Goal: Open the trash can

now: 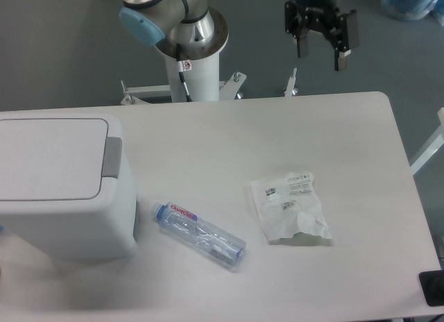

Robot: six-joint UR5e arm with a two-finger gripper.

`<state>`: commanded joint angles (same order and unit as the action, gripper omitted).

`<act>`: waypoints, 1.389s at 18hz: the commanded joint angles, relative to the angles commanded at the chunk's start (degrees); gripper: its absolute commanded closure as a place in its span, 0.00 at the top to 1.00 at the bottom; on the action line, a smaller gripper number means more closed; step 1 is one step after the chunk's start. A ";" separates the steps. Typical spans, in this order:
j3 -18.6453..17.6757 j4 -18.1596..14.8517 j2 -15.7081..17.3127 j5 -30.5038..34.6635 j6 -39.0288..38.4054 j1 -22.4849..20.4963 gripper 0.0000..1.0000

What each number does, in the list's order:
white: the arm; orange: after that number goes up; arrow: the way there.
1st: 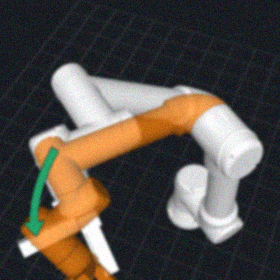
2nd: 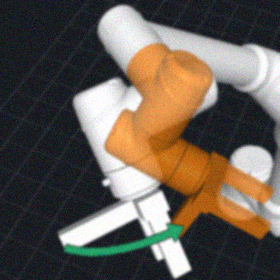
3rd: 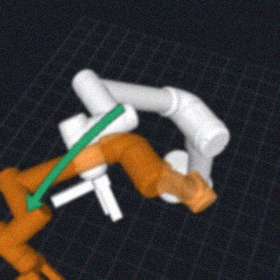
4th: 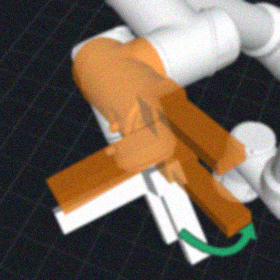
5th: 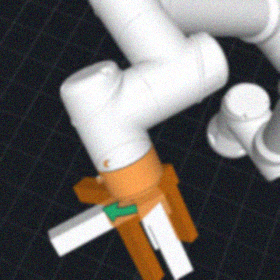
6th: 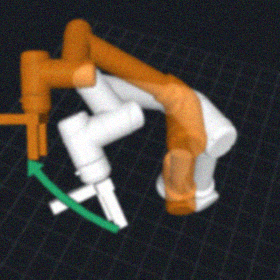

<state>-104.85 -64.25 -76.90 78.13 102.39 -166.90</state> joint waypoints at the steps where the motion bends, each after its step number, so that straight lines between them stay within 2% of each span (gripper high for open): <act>1: 0.00 0.09 0.00 -0.09 0.00 0.00 1.00; 8: 0.00 0.00 -0.09 -1.49 -1.66 0.00 1.00; 11: 0.44 0.00 -0.17 -1.76 -11.38 1.05 1.00; 13: 0.96 0.00 -0.53 -2.11 -17.90 3.33 1.00; 19: 2.28 0.00 -0.88 -2.29 -29.33 9.57 1.00; 23: 4.74 0.09 -3.07 -3.77 -44.78 15.28 1.00; 25: 5.62 1.22 -4.21 -4.13 -50.69 17.74 1.00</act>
<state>-99.23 -63.03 -81.12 74.00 51.71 -149.16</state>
